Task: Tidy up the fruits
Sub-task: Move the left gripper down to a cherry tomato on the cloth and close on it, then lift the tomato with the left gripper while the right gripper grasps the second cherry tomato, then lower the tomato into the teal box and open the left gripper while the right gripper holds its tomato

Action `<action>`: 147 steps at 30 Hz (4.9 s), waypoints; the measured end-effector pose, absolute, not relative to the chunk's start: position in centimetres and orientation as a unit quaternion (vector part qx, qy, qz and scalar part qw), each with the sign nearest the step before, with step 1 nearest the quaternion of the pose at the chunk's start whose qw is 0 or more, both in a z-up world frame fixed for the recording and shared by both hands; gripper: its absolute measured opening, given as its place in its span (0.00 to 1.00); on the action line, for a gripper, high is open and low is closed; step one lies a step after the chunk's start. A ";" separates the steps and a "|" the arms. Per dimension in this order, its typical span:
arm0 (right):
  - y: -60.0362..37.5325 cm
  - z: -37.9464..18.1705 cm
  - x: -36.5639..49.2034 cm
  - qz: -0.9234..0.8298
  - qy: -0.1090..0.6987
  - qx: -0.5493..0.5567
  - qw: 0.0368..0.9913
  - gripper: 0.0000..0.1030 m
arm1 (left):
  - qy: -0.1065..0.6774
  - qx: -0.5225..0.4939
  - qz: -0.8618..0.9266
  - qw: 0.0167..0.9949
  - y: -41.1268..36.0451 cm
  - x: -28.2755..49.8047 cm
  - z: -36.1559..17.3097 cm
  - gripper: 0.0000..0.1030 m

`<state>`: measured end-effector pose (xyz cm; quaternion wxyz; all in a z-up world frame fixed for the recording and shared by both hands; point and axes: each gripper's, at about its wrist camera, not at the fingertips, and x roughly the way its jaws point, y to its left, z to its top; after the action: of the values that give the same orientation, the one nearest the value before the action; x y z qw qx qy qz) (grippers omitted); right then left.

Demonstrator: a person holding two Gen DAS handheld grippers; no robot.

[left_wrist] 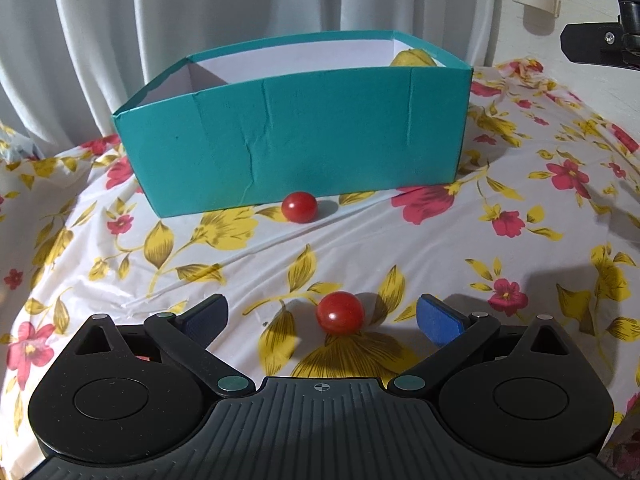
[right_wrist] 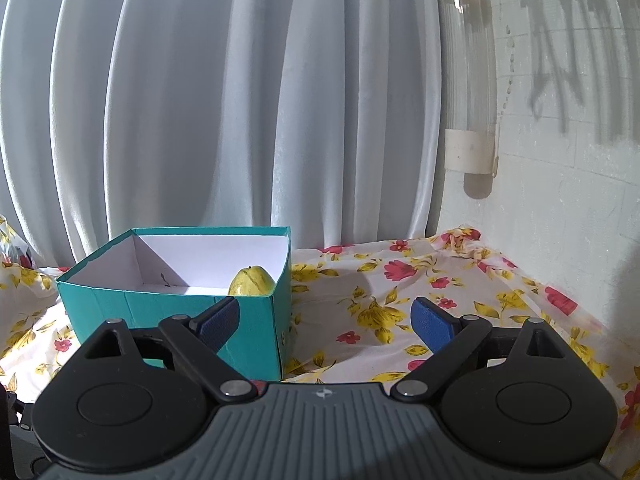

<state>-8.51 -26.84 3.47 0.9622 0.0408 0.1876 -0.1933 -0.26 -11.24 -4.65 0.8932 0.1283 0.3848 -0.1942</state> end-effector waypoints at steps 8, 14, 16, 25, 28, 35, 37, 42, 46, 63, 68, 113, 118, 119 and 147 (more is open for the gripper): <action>-27.4 2.8 -8.4 -0.195 0.197 0.046 0.960 0.90 | 0.388 0.127 -0.187 0.893 -11.8 0.2 -5.1 1.00; -27.6 2.6 -8.4 -0.195 0.200 0.045 0.959 0.90 | 0.405 0.129 -0.193 0.884 -12.2 0.4 -5.9 0.80; -27.6 2.5 -8.4 -0.194 0.201 0.046 0.959 0.90 | 0.407 0.123 -0.192 0.885 -12.1 0.5 -5.9 0.79; -27.7 2.3 -8.2 -0.193 0.205 0.045 0.959 0.90 | 0.415 0.111 -0.200 0.880 -12.0 0.5 -5.5 0.60; -27.6 2.4 -8.1 -0.191 0.207 0.044 0.959 0.90 | 0.419 0.110 -0.203 0.878 -12.0 0.5 -5.4 0.51; -27.4 2.4 -7.9 -0.189 0.208 0.043 0.959 0.90 | 0.426 0.099 -0.213 0.873 -11.8 0.6 -5.3 0.29; -27.2 2.4 -7.8 -0.187 0.209 0.041 0.959 0.90 | 0.428 0.098 -0.216 0.872 -11.7 0.6 -5.3 0.29; -26.6 2.3 -7.4 -0.186 0.212 0.033 0.959 0.90 | 0.427 0.087 -0.209 0.876 -10.3 0.7 -3.7 0.29; -25.7 1.8 -6.6 -0.184 0.220 0.023 0.958 0.90 | 0.409 0.069 -0.194 0.889 -8.1 0.9 -0.7 0.29; -18.3 -3.8 0.0 -0.111 0.300 -0.018 0.947 0.83 | 0.397 0.042 -0.127 0.908 -2.0 1.9 3.0 0.29; -16.7 -4.5 1.7 -0.090 0.310 -0.028 0.946 0.74 | 0.400 0.038 -0.122 0.908 -1.3 2.3 2.9 0.29; -16.9 -0.7 2.1 -0.059 0.295 -0.017 0.954 0.26 | 0.413 0.043 -0.112 0.903 -1.7 4.2 4.0 0.29; -18.1 1.1 0.9 -0.076 0.281 -0.011 0.957 0.26 | 0.402 0.050 -0.111 0.907 -2.6 4.0 5.0 0.29; -18.3 1.4 0.7 -0.078 0.277 -0.010 0.958 0.26 | 0.399 0.054 -0.111 0.909 -2.9 3.9 5.2 0.29; -20.8 5.4 -3.4 -0.121 0.214 0.013 0.969 0.26 | 0.351 0.090 -0.114 0.925 -8.0 6.7 9.6 0.30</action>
<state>-3.38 -20.76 5.42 0.9692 0.0130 0.2141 -0.1213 6.72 -7.97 9.61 0.9248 0.0901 0.3515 -0.1141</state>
